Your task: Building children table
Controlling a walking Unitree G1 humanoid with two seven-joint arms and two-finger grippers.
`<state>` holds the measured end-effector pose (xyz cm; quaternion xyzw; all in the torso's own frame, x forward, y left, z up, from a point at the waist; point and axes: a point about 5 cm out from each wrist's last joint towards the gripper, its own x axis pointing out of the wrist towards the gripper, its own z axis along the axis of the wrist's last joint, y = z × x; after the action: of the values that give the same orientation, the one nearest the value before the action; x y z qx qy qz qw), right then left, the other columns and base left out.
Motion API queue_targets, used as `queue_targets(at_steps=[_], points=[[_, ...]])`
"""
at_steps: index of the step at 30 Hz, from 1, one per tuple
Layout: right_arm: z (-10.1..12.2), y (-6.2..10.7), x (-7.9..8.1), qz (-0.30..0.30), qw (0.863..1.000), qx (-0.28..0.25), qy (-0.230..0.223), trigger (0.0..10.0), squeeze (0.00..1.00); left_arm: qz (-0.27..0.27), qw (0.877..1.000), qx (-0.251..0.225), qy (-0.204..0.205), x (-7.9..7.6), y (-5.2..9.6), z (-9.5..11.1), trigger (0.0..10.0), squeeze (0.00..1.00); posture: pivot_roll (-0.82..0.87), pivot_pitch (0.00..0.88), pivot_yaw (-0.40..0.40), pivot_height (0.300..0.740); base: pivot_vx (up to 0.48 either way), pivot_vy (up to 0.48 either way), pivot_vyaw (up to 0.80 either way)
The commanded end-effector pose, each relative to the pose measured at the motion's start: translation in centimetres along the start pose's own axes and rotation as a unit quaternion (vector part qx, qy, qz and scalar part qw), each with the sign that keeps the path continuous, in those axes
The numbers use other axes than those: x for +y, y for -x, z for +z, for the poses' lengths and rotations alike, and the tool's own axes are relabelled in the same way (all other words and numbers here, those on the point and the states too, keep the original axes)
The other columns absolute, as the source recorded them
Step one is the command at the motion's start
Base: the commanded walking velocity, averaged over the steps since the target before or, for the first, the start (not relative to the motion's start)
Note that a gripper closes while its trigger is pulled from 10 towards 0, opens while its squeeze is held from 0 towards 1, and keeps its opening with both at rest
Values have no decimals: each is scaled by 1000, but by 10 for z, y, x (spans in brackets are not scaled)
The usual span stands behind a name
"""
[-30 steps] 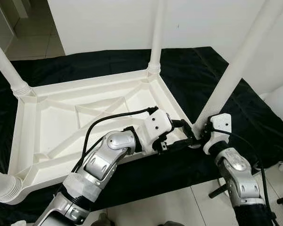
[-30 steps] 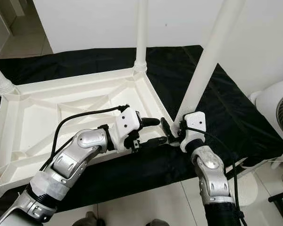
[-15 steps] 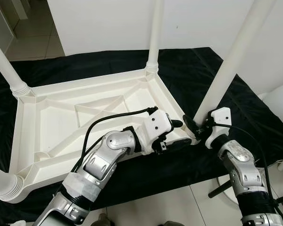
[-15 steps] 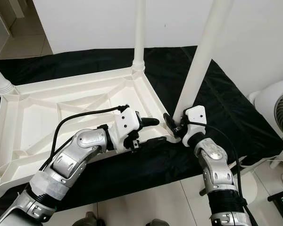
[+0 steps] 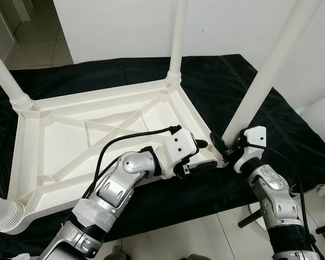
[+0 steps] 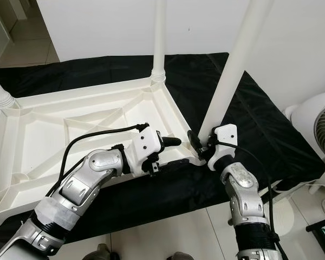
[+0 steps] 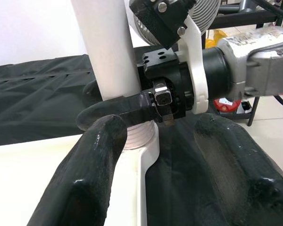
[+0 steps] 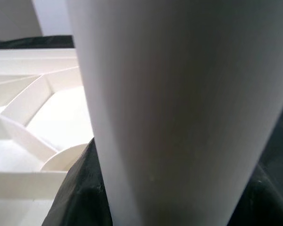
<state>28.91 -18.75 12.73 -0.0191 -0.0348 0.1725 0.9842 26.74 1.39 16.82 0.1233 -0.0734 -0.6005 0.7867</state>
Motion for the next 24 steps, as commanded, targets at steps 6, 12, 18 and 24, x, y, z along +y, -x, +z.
queue_targets(at_steps=[6,12,18,24], points=[[-13,4,16,-52,998,28,-37,10000,0,0,1000,4,-4,-1,-2,-1,10000,0,-12,2,-14,740,0,0,0],[-10,3,24,-95,994,23,-53,10000,0,-2,1000,4,-4,-1,-2,-2,10000,0,-13,0,-13,740,0,0,0],[-8,0,40,-288,956,39,-52,10000,0,11,999,40,20,6,0,-12,10000,0,-17,0,-17,740,0,0,0],[-3,-8,65,-265,961,23,-81,10000,0,42,997,58,17,15,0,-16,10000,0,-15,0,-18,740,0,0,0]])
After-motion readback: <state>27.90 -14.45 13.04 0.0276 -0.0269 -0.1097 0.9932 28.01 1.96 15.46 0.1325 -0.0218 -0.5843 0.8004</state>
